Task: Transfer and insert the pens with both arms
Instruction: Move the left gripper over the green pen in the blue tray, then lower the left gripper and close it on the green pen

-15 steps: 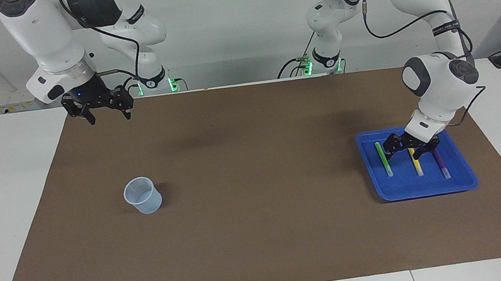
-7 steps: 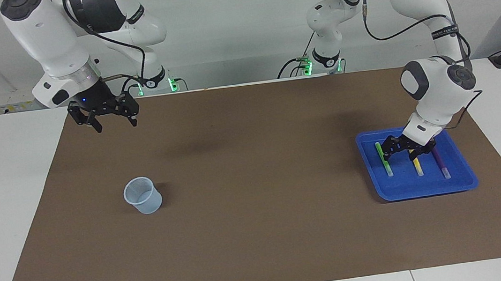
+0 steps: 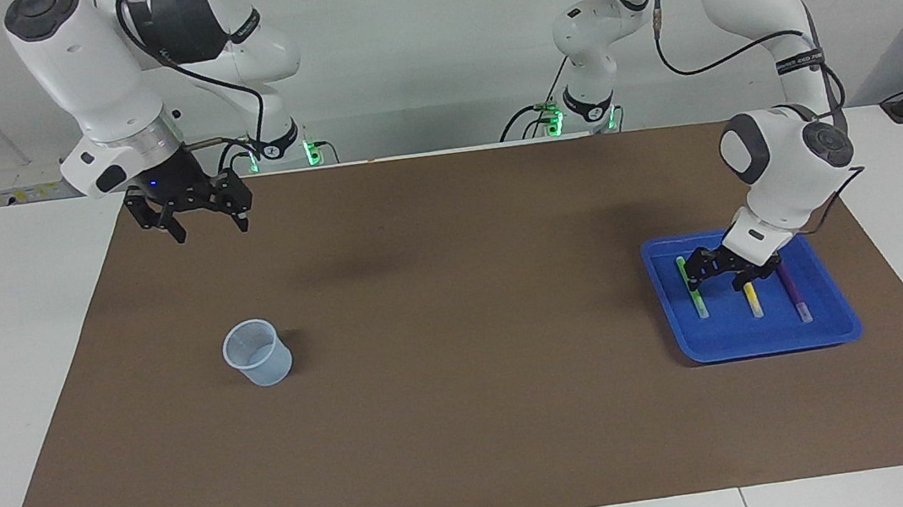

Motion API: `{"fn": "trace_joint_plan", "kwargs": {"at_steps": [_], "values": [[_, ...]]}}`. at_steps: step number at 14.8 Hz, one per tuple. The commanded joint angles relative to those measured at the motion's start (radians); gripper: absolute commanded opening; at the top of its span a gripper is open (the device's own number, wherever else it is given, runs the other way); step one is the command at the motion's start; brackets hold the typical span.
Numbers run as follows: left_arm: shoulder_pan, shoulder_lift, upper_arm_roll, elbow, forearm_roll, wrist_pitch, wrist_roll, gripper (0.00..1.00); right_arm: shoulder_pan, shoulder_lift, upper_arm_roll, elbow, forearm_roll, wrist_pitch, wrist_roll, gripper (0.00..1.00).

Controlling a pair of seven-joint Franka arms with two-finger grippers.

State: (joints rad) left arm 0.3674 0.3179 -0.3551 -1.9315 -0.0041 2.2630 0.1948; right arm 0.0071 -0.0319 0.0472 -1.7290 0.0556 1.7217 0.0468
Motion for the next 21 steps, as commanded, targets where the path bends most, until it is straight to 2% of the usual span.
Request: {"fn": "trace_joint_plan", "kwargs": {"at_steps": [1,4,9,13,18,20,21], "values": [[-0.001,-0.005,-0.002,-0.035,0.015,0.041,-0.02,0.88,-0.006,-0.025,0.003,-0.032,0.017,0.022,-0.022,1.0],[0.001,-0.01,-0.002,-0.081,0.015,0.101,-0.017,0.84,-0.006,-0.025,0.003,-0.032,0.017,0.022,-0.024,1.0],[-0.002,-0.008,-0.001,-0.083,0.015,0.102,-0.017,0.81,-0.006,-0.025,0.003,-0.032,0.017,0.022,-0.025,1.0],[-0.001,-0.007,-0.001,-0.084,0.015,0.104,-0.014,0.69,-0.006,-0.025,0.003,-0.032,0.017,0.035,-0.028,1.0],[0.002,-0.008,-0.001,-0.096,0.015,0.102,-0.012,0.69,-0.007,-0.025,0.003,-0.032,0.017,0.023,-0.048,1.0],[0.005,-0.008,-0.002,-0.096,0.015,0.104,-0.003,0.53,-0.009,-0.025,0.003,-0.032,0.017,0.019,-0.059,1.0],[0.002,-0.008,-0.002,-0.096,0.015,0.104,-0.003,0.5,-0.009,-0.025,0.003,-0.032,0.017,0.018,-0.059,1.0]]}}
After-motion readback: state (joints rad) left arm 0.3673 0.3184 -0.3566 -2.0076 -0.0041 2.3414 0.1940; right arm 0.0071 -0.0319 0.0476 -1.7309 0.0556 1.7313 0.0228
